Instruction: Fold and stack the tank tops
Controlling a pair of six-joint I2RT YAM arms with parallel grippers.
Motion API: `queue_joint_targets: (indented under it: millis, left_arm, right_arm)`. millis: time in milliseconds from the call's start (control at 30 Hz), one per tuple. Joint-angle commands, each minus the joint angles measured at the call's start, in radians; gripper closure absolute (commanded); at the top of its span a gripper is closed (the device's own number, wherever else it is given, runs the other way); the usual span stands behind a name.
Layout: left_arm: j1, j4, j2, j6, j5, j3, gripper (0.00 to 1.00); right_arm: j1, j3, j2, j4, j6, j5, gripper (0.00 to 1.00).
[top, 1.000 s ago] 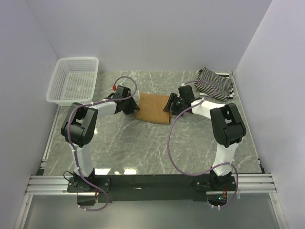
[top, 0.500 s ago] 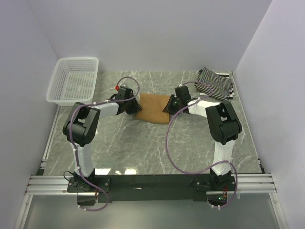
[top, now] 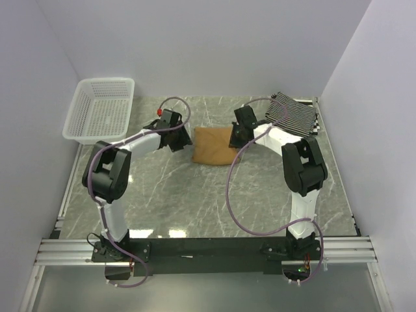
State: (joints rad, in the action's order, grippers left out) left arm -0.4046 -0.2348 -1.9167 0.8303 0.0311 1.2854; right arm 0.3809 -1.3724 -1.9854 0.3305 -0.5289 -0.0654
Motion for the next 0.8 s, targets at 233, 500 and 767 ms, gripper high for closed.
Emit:
queue_joint_targets:
  millis: [233, 500, 767]
  left_arm:
    - [0.007, -0.038, 0.252, -0.019, -0.02, -0.04, 0.49]
    - [0.007, 0.002, 0.334, -0.013, 0.029, -0.168, 0.49]
    - [0.006, 0.019, 0.341, -0.036, 0.061, -0.21, 0.5]
  right_arm:
    - [-0.007, -0.396, -0.082, 0.303, 0.3, 0.419, 1.0]
    - [-0.017, -0.79, -0.285, 0.475, 0.52, 0.662, 1.0]
    - [-0.065, -0.903, -0.34, 0.389, 0.733, 0.754, 1.0]
